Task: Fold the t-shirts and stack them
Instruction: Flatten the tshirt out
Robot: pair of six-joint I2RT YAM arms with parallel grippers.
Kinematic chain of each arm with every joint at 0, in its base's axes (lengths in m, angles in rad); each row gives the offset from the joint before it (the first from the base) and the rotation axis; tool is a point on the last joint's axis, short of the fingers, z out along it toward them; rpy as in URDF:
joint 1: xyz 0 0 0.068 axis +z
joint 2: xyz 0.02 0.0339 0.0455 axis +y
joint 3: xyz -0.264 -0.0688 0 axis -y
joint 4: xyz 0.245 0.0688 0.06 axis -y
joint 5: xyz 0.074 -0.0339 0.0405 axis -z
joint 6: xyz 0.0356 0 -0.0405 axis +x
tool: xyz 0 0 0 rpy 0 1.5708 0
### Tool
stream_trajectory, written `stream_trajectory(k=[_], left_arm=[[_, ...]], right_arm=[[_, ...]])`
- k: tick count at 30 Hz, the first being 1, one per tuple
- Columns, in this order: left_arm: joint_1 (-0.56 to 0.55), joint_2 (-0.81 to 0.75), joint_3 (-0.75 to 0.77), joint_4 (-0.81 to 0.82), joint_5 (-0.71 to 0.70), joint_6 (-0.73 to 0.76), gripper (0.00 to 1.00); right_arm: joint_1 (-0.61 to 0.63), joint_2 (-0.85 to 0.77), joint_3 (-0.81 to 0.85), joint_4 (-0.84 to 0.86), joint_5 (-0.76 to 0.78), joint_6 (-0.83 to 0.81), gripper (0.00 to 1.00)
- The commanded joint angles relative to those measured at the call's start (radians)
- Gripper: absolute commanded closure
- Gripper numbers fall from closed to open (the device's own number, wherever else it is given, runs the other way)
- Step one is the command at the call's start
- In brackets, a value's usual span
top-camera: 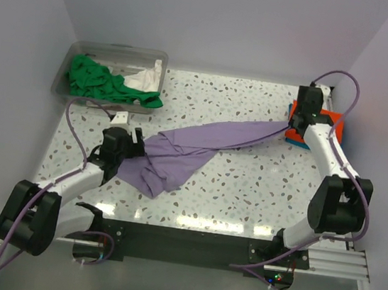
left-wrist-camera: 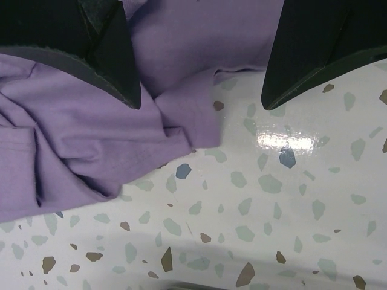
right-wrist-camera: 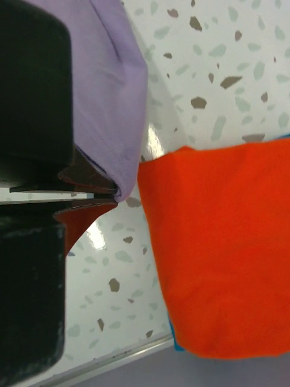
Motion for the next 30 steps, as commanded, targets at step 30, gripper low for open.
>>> stream_trajectory(k=[30], left_arm=[[0.014,0.195,0.245,-0.373,-0.228,-0.22,0.26]], right_arm=[[-0.143,-0.116,-0.061,0.003,-0.132,0.042,1.0]])
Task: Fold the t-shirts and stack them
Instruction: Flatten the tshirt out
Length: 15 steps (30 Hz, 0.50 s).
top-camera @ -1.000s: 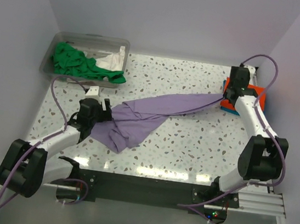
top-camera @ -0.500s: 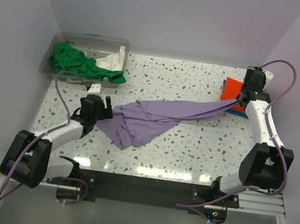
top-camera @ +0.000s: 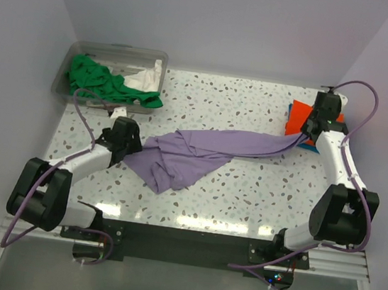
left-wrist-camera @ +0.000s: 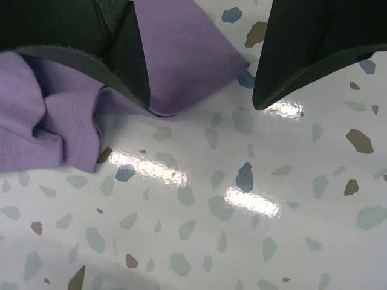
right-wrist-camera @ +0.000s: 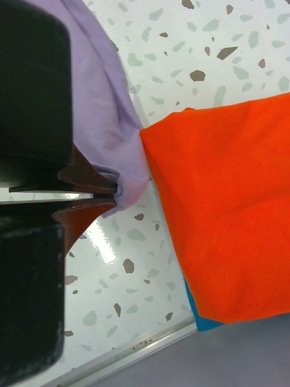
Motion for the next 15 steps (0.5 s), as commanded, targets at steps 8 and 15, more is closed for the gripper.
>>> stream_trajectory(k=[8,15], left_arm=[[0.031,-0.005,-0.028,-0.049,-0.092,-0.138,0.36],[0.055,0.042,-0.062,0.002,-0.023,-0.132,0.51]], right_arm=[[-0.002,-0.006,0.007,0.043,-0.098,0.008,1.0],[-0.002,-0.02,-0.001,0.043,-0.095,0.007,1.0]])
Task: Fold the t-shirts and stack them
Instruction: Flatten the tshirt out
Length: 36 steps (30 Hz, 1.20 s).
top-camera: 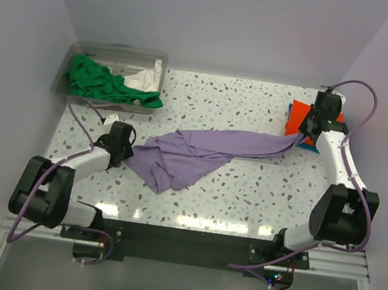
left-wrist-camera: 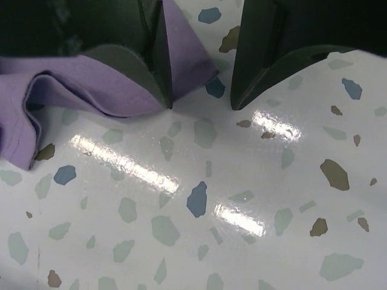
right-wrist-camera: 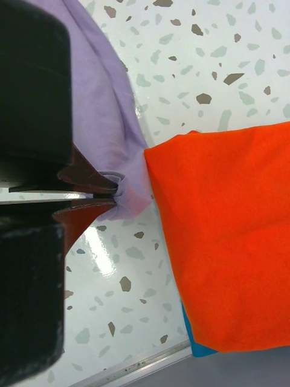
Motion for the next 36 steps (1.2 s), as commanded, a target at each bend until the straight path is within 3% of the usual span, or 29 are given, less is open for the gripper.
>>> stream_trajectory(k=[1,11,22,27,36], left_arm=[[0.018,0.021,-0.02,0.036,0.04,-0.02,0.53],[0.018,0.017,-0.035,0.0,0.097,-0.022,0.72],[0.018,-0.198,-0.064,-0.135,0.031,-0.04,0.62],[0.018,-0.183,-0.081,-0.084,0.106,-0.032,0.6],[0.018,-0.112,-0.071,-0.044,0.109,-0.022,0.61]], right_arm=[[-0.002,-0.02,0.001,0.028,-0.011,0.007,1.0],[-0.002,-0.011,0.001,0.028,-0.011,0.007,1.0],[-0.002,0.001,-0.002,0.041,-0.07,0.01,0.99],[-0.002,-0.005,-0.011,0.043,-0.072,0.007,0.99],[-0.003,-0.016,-0.017,0.043,-0.072,0.004,0.98]])
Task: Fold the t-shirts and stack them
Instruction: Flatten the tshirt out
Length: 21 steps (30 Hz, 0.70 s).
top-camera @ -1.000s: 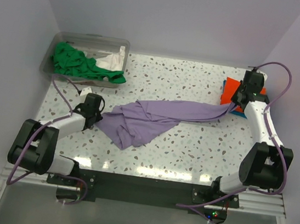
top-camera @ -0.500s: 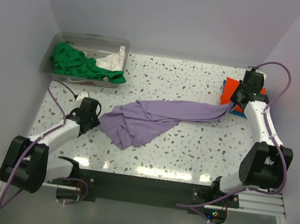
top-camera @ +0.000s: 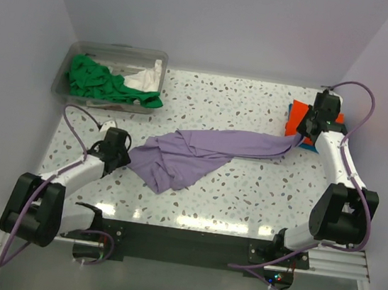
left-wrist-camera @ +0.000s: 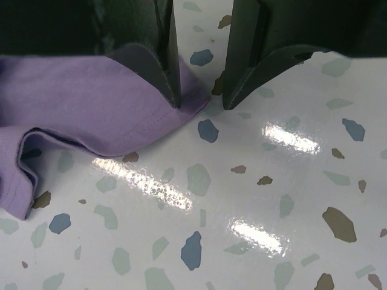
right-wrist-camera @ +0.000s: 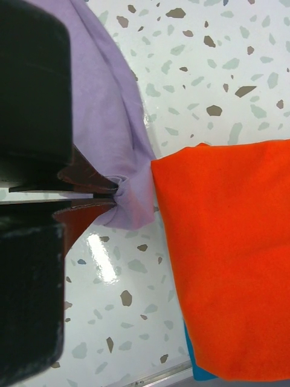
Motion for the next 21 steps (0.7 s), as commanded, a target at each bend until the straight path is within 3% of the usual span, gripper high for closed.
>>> stream_trajectory(k=[1,4,6,13,16,21], left_arm=[[0.003,0.039,0.012,0.034,0.02,0.011,0.62],[0.004,0.072,0.003,0.054,0.061,0.016,0.78],[0.004,0.07,-0.016,0.083,0.104,0.016,1.0],[0.004,-0.037,0.021,0.128,0.126,0.06,1.0],[0.006,-0.094,0.133,0.063,-0.027,0.106,1.0],[0.014,-0.19,0.327,0.025,-0.183,0.178,1.0]], right_arm=[[-0.002,-0.018,-0.004,0.032,-0.015,0.002,0.98],[-0.002,-0.015,0.001,0.026,-0.017,0.002,0.98],[-0.002,-0.013,0.008,0.02,-0.024,0.002,0.98],[0.0,-0.006,0.045,0.031,-0.124,0.008,0.99],[0.012,0.001,0.071,0.044,-0.207,0.014,1.0],[0.055,-0.007,0.149,0.014,-0.21,0.011,1.0]])
